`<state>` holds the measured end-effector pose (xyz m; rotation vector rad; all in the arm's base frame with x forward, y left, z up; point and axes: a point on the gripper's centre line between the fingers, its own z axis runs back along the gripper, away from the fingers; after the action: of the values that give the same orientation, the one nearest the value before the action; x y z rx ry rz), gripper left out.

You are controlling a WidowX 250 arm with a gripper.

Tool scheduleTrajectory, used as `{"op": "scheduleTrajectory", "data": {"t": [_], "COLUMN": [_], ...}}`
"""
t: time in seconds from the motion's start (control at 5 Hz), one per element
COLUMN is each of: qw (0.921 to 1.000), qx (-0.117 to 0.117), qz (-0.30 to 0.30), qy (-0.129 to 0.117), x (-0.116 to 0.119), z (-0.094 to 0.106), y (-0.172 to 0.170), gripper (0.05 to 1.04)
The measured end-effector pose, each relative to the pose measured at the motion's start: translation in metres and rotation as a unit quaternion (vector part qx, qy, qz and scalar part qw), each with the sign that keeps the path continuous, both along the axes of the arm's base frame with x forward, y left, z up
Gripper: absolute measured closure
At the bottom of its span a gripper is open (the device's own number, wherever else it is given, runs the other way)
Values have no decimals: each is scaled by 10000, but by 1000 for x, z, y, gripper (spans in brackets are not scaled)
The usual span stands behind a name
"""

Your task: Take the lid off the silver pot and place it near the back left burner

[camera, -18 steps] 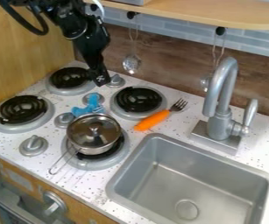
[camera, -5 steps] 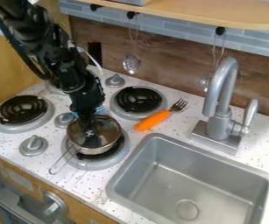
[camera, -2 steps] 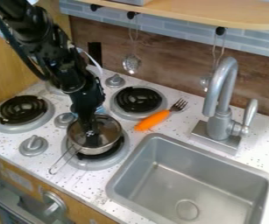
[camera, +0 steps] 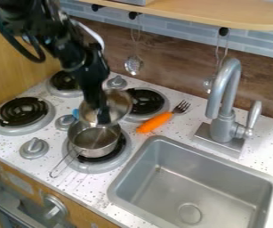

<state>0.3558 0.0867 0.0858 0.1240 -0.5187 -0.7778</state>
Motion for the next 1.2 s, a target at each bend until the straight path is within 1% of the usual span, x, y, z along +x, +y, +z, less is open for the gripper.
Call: {"op": "scheduleTrajectory", "data": {"t": [0.2, 0.4, 0.6, 0.8, 1.0, 1.2], "qw": [9994, 9963, 9917, 9856, 9747, 9654], "qx": [20, 176, 366, 546, 730, 882], "qz": [282, 686, 1195, 1586, 2111, 2449], "qy": [-199, -482, -305, -207, -54, 141], "x": [3, 17, 39, 65, 82, 89], "z": [10, 21, 0, -11, -24, -36], "y": [17, 42, 71, 95, 127, 150], "gripper": [777, 777, 777, 777, 777, 777]}}
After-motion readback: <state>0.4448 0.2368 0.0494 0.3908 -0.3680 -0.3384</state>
